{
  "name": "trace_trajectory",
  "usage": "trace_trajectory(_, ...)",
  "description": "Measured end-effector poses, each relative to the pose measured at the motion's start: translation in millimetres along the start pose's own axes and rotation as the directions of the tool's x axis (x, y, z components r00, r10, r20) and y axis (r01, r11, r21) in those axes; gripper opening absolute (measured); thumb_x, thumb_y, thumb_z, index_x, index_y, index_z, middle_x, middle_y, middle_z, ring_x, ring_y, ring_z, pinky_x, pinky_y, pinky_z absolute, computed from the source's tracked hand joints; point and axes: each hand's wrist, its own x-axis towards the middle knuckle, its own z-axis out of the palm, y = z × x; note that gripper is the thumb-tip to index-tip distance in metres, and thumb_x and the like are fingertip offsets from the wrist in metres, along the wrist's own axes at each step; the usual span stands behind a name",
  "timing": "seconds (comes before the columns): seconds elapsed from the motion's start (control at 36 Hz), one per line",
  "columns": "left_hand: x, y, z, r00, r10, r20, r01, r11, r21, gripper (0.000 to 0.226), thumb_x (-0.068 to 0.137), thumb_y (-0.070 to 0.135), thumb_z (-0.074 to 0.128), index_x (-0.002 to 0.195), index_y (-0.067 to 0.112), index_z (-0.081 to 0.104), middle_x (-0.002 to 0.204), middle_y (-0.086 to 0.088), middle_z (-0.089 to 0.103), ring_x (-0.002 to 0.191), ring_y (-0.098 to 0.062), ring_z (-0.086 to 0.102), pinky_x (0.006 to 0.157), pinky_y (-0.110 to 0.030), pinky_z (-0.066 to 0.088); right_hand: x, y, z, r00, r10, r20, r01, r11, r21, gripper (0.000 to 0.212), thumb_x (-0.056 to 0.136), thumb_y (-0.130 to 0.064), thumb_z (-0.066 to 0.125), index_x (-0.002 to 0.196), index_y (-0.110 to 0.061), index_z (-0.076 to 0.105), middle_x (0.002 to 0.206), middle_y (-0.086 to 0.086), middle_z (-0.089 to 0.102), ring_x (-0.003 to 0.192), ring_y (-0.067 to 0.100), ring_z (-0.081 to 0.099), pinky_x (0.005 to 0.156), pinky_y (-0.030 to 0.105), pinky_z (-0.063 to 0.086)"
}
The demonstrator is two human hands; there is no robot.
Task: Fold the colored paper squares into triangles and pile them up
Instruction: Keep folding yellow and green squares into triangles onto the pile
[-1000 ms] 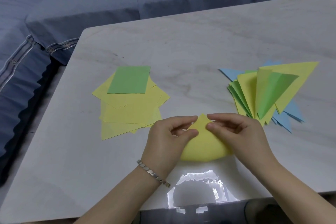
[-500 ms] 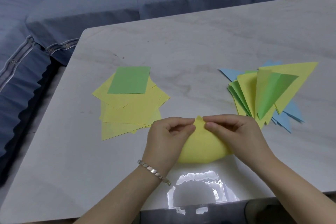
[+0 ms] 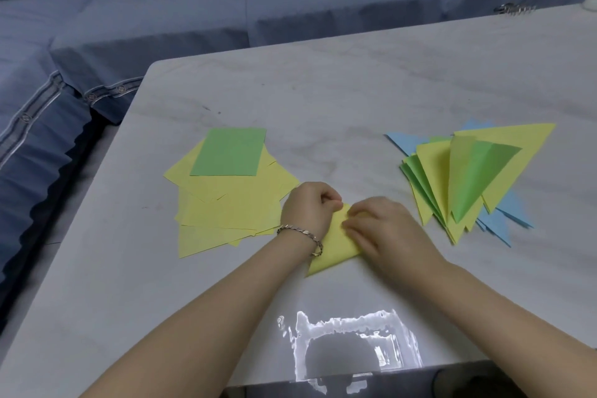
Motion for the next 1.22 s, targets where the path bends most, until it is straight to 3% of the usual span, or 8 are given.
trace_trajectory(0.11,3.0,-8.9,1.6,0.999,-0.015,-0.033,0.016,1.0,0.023,0.005,0.077,0.009,0.067,0.075,0.012,0.071,0.078,-0.001,0.069,0.074,-0.013,0.058,0.075,-0.027,0.047,-20.2,-2.8,14.1,0.993,-0.066,0.099,0.07,0.997,-0.037,0.032,0.086,-0.03,0.046,0.088,-0.012,0.072,0.092,0.003,0.066,0.082,0.026,0.063,0.072,0.031,0.051)
trace_trajectory(0.22,2.5,-11.5,1.7,0.999,0.001,-0.034,-0.001,1.0,0.023,0.005,0.078,0.01,0.067,0.076,0.011,0.071,0.072,0.003,0.064,0.074,-0.013,0.057,0.074,-0.026,0.047,-36.6,-5.1,21.6,0.995,-0.093,0.022,0.094,0.995,-0.028,0.03,0.089,-0.028,0.046,0.096,-0.01,0.07,0.096,0.003,0.064,0.087,0.023,0.059,0.081,0.027,0.04)
trace_trajectory(0.44,4.1,-16.4,2.5,0.999,0.019,-0.03,-0.02,1.0,-0.009,0.006,0.078,0.008,0.067,0.075,0.01,0.071,0.07,0.005,0.062,0.073,-0.013,0.056,0.072,-0.024,0.045,-51.7,-4.3,25.3,0.987,-0.157,-0.046,0.152,0.985,-0.086,0.03,0.089,-0.026,0.047,0.098,-0.012,0.071,0.094,0.001,0.066,0.088,0.018,0.057,0.098,0.032,0.037)
trace_trajectory(0.58,4.5,-19.0,1.8,0.999,0.03,-0.022,-0.031,0.999,-0.026,0.007,0.078,0.006,0.066,0.075,0.009,0.072,0.073,0.003,0.064,0.074,-0.013,0.057,0.073,-0.023,0.045,-50.8,2.0,21.9,0.993,-0.05,-0.106,0.036,0.991,-0.127,0.036,0.09,-0.028,0.043,0.097,-0.006,0.071,0.093,0.004,0.067,0.09,0.016,0.054,0.101,0.032,0.033)
trace_trajectory(0.75,6.5,-21.8,2.3,0.999,0.035,-0.017,-0.036,0.999,-0.023,0.008,0.078,0.008,0.065,0.074,0.012,0.071,0.072,0.005,0.062,0.073,-0.011,0.055,0.069,-0.015,0.041,-51.4,31.7,7.1,0.982,0.11,-0.156,-0.135,0.977,-0.166,0.042,0.09,-0.028,0.04,0.099,0.0,0.07,0.093,0.011,0.067,0.085,0.029,0.062,0.098,0.04,0.034)
trace_trajectory(1.0,8.4,-23.7,2.5,1.0,0.007,-0.014,-0.008,0.998,-0.058,0.006,0.078,0.008,0.067,0.074,0.012,0.071,0.074,0.003,0.063,0.07,-0.007,0.054,0.064,-0.006,0.039,-48.5,22.4,7.5,0.958,0.206,-0.2,-0.247,0.946,-0.211,0.042,0.087,-0.029,0.041,0.092,0.001,0.069,0.086,0.012,0.064,0.082,0.031,0.06,0.093,0.042,0.042)
trace_trajectory(1.22,9.9,-24.8,2.6,1.0,0.013,-0.017,-0.014,0.998,-0.067,0.004,0.076,0.008,0.069,0.074,0.011,0.071,0.073,0.002,0.064,0.065,-0.002,0.054,0.064,-0.008,0.039,-55.1,-14.0,28.7,0.998,-0.039,-0.056,0.031,0.992,-0.126,0.039,0.093,-0.037,0.04,0.102,-0.013,0.069,0.101,0.007,0.064,0.097,0.023,0.052,0.099,0.04,0.032)
